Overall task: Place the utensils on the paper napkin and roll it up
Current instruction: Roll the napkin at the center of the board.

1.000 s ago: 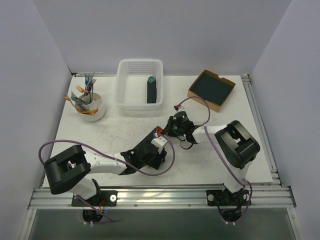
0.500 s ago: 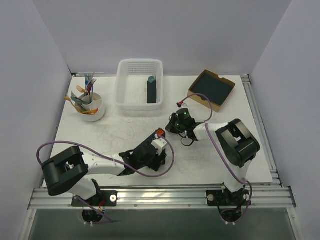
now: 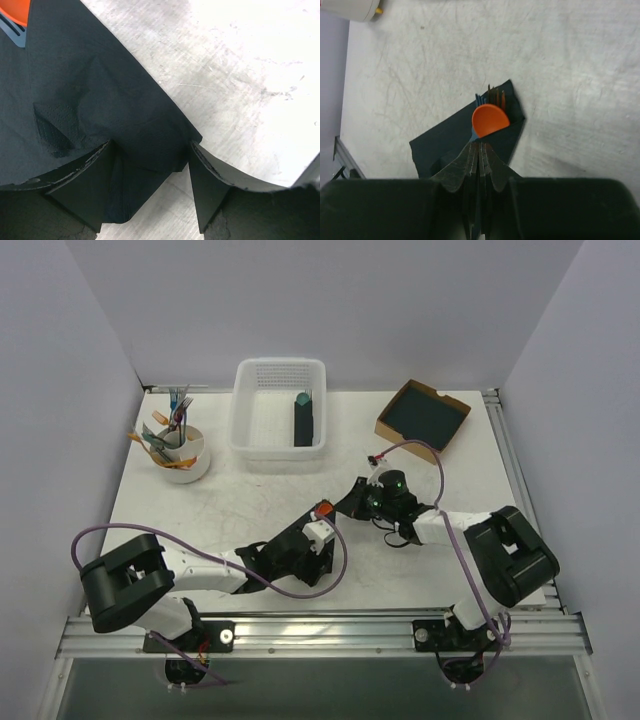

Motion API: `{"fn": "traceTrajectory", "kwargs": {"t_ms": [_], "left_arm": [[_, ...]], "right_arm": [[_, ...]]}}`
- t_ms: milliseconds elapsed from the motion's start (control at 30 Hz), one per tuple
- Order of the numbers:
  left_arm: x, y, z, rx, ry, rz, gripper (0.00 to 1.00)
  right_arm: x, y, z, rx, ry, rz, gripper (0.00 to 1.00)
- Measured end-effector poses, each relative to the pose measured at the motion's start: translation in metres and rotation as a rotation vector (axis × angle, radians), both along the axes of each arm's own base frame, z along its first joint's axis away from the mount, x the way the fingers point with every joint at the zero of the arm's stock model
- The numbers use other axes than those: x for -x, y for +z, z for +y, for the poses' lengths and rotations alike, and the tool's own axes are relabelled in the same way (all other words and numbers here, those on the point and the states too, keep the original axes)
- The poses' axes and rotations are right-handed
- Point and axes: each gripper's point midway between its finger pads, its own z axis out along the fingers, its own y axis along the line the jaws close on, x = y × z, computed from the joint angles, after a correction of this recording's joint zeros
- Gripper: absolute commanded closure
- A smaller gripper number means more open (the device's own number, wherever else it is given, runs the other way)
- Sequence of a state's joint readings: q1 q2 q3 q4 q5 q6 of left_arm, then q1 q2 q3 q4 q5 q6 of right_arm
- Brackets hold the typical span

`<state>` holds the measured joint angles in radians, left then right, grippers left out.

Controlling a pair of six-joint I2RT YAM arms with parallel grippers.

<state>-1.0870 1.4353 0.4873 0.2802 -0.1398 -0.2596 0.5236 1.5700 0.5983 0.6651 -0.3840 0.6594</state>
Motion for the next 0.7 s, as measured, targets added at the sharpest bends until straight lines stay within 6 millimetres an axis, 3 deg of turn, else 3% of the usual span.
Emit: {"fn": "traceTrajectory", "kwargs": {"t_ms": [267,467,700], "left_arm": [[0.004,0.0,-0.003,0.017,-0.032,0.004,0.32],[0.006,0.001,-0.005,0.021,-0.042,0.009,0.32],[0.008,0.003,-0.005,0.025,-0.047,0.009,0.32]], "right_arm": [[0.047,-0.018,0.005,-0.1,0.075,0.07,0.97],[0.057,-0.004,0.032,-0.177,0.146,0.023,0.98],[0.069,-0.029,0.044,-0.175,0.171,0.08,0.98]]}}
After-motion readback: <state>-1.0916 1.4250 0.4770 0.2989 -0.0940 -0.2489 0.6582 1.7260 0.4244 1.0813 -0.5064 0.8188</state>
